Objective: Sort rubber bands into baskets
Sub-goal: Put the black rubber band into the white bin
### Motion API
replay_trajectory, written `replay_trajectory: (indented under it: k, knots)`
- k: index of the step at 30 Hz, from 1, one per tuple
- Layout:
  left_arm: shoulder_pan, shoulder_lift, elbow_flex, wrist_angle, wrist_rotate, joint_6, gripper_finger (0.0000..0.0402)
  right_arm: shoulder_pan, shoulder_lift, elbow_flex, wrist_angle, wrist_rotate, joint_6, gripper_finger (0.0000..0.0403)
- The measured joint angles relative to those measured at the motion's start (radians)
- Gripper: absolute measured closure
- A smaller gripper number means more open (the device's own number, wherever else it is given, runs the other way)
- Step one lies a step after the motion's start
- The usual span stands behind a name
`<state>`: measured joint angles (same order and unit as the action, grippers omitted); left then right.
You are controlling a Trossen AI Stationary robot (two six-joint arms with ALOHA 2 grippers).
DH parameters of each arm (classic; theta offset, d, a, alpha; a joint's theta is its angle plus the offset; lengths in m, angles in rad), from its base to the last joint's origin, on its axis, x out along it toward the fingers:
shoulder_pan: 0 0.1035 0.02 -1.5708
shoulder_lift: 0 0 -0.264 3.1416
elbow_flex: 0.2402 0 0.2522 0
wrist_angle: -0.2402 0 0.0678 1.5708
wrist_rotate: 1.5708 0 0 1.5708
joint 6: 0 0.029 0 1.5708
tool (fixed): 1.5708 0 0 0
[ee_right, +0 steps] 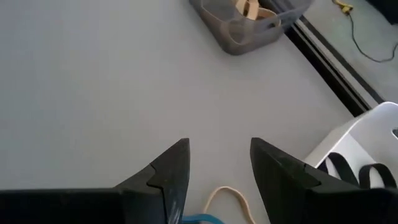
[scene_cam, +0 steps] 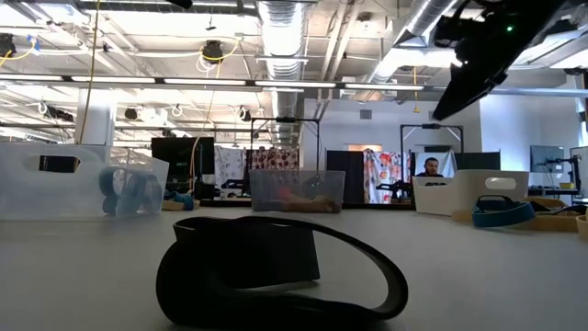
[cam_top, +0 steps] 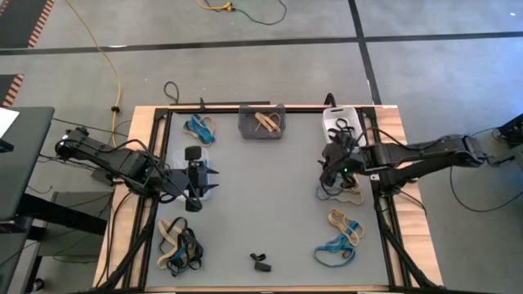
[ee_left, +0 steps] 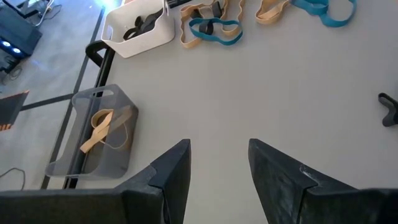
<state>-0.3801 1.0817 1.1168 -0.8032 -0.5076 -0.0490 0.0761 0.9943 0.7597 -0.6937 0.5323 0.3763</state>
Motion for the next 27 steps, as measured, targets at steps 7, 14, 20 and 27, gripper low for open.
replay_trajectory:
  k: [7, 14, 20, 27]
  knots:
    - [0.0, 0.0, 0.0, 0.0, 0.0, 0.0, 0.0248, 0.083, 0.0, 0.0, 0.0, 0.054, 0.051, 0.0207]
    - [0.0, 0.0, 0.0, 0.0, 0.0, 0.0, 0.0248, 0.118, 0.0, 0.0, 0.015, 0.074, 0.061, 0.0207]
    - [0.0, 0.0, 0.0, 0.0, 0.0, 0.0, 0.0248, 0.144, 0.0, 0.0, 0.033, 0.074, 0.061, 0.0207]
    - [0.0, 0.0, 0.0, 0.0, 0.0, 0.0, 0.0248, 0.188, 0.003, 0.0, 0.069, 0.074, 0.061, 0.0207]
